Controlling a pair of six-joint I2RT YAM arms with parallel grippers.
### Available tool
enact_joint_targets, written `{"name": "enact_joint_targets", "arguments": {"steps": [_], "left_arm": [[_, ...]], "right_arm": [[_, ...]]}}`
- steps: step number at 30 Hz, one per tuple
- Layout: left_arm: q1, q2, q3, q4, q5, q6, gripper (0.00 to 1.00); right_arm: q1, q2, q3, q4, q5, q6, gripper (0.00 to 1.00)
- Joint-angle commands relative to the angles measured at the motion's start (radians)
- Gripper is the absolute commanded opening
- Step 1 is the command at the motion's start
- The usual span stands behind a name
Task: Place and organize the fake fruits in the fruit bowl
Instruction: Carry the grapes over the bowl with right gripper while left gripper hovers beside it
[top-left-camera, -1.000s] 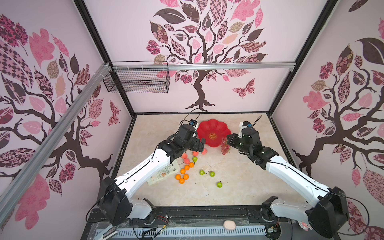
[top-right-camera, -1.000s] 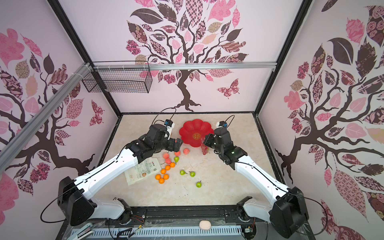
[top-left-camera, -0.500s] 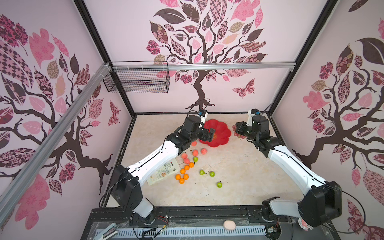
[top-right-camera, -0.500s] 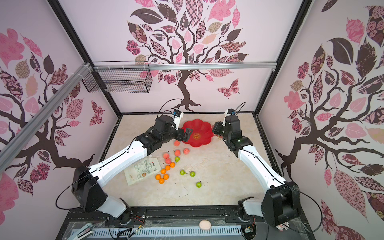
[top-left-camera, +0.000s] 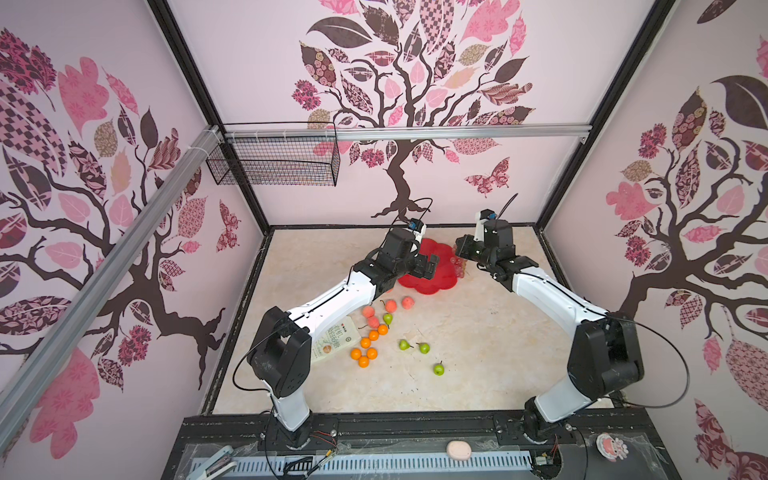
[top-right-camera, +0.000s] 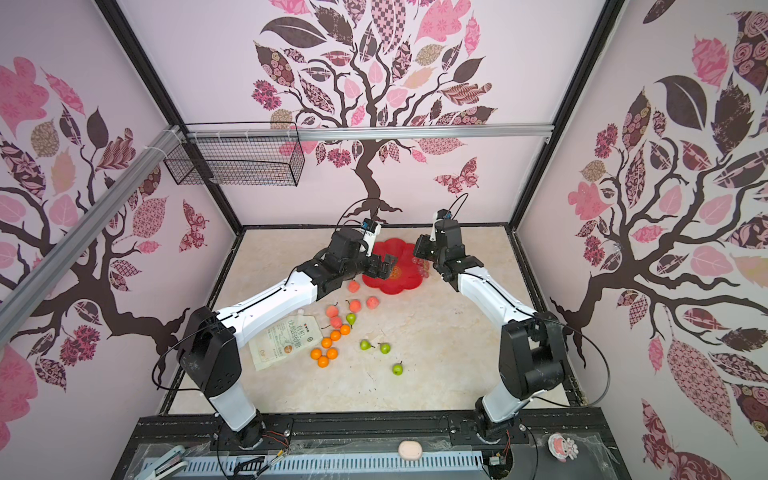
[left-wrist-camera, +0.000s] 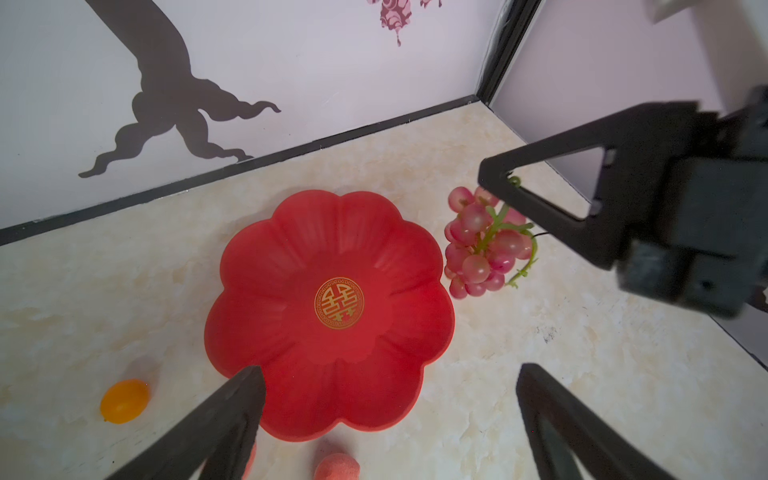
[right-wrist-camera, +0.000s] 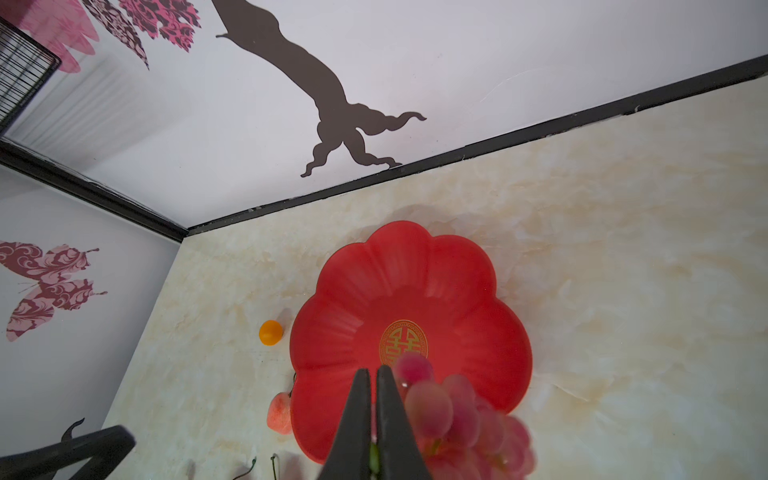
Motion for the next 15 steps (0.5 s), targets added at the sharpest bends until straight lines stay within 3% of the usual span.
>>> {"name": "enact_joint_targets", "arguments": {"steps": [1,15], "left_arm": [[0.031,-0.01,-0.057,0.082,0.02,-0.028,0.98],[0.054,0.028,-0.06,0.063,0.037,-0.037,0.98]], "right_arm": [[0.002,0.074,0.076,0.029,-0.048,0.009,0.0],[0.011,0.302,0.249,0.02,-0.126,0.091,0.0]]}}
